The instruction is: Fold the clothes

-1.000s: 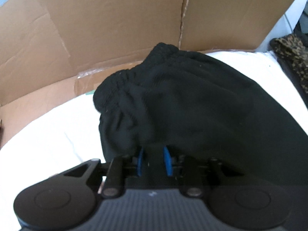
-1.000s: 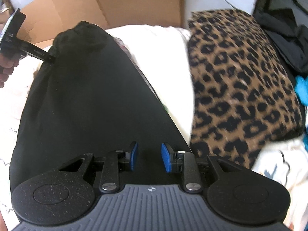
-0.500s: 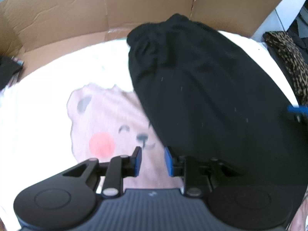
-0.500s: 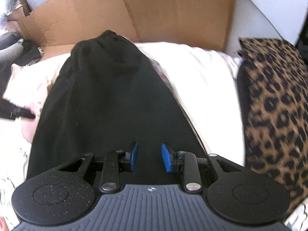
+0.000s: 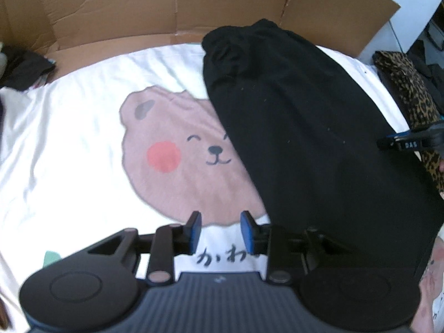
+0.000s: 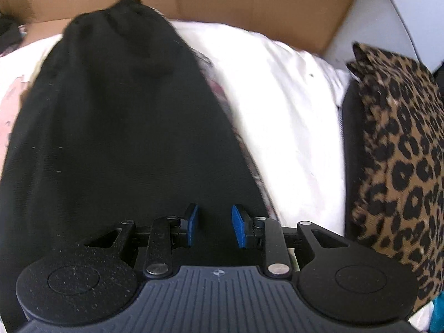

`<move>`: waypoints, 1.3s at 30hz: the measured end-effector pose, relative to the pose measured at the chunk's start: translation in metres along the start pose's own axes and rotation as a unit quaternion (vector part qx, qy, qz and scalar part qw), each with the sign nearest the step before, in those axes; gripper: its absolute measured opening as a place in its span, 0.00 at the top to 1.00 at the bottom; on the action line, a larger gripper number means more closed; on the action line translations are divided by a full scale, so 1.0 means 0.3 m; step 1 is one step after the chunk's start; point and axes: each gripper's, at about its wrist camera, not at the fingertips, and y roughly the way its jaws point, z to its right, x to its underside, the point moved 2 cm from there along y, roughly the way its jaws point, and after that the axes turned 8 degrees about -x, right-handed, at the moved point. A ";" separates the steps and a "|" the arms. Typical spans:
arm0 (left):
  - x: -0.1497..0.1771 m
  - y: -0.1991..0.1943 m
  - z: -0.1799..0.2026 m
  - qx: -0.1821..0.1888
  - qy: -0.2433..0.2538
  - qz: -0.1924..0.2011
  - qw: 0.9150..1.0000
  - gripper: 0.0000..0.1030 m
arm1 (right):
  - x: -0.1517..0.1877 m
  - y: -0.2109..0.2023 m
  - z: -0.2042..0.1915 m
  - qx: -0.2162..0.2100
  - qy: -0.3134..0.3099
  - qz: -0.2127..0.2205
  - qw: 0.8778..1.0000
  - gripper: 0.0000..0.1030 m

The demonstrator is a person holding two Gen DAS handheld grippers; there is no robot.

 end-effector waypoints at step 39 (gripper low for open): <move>0.332 0.005 0.087 0.115 -0.006 -0.052 0.992 0.65 | 0.325 -0.248 -0.129 -0.052 -0.023 -0.012 0.998 0.68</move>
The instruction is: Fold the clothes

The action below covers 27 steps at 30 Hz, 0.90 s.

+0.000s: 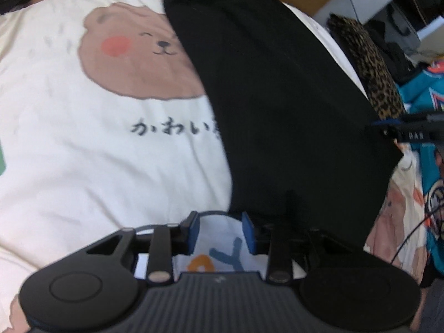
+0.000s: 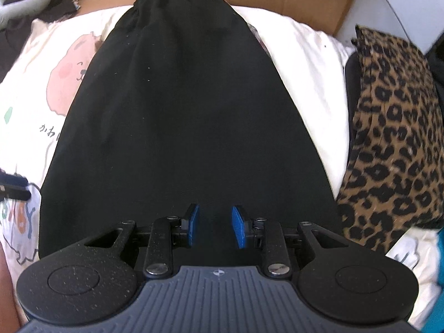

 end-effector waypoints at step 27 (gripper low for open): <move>0.064 0.057 0.155 -0.053 0.095 0.039 0.993 0.51 | 0.095 0.088 0.009 -0.035 0.027 -0.005 0.999 0.67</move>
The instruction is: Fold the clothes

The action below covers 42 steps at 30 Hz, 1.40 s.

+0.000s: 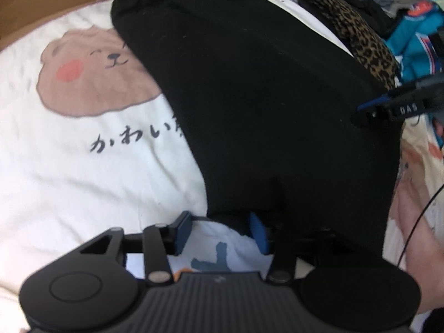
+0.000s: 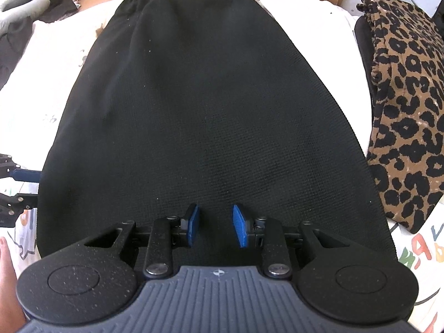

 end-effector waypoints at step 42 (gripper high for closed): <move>-0.023 0.033 -0.106 -0.003 -0.163 0.004 0.987 0.77 | 0.077 -0.125 0.261 0.101 0.056 0.016 0.993 0.66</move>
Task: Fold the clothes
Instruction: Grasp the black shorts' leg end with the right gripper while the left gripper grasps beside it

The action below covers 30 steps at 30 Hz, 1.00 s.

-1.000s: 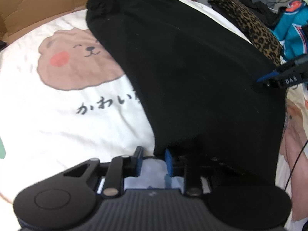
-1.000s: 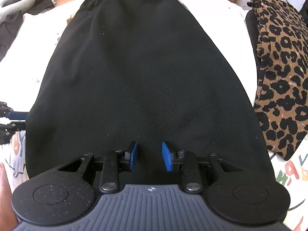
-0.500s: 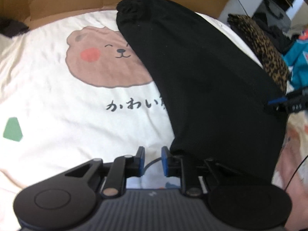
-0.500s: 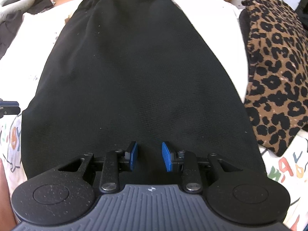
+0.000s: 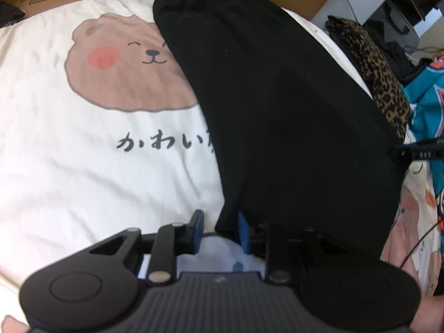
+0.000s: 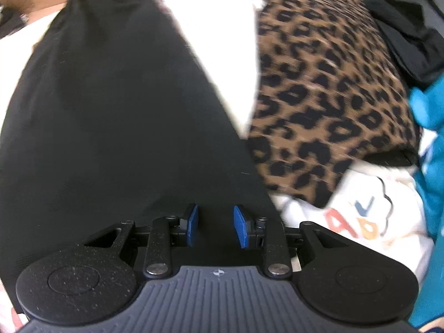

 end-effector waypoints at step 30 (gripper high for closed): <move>0.105 -0.036 0.119 0.107 -0.096 -0.097 0.985 0.64 | 0.182 -0.107 0.172 -0.113 0.167 -0.014 0.979 0.58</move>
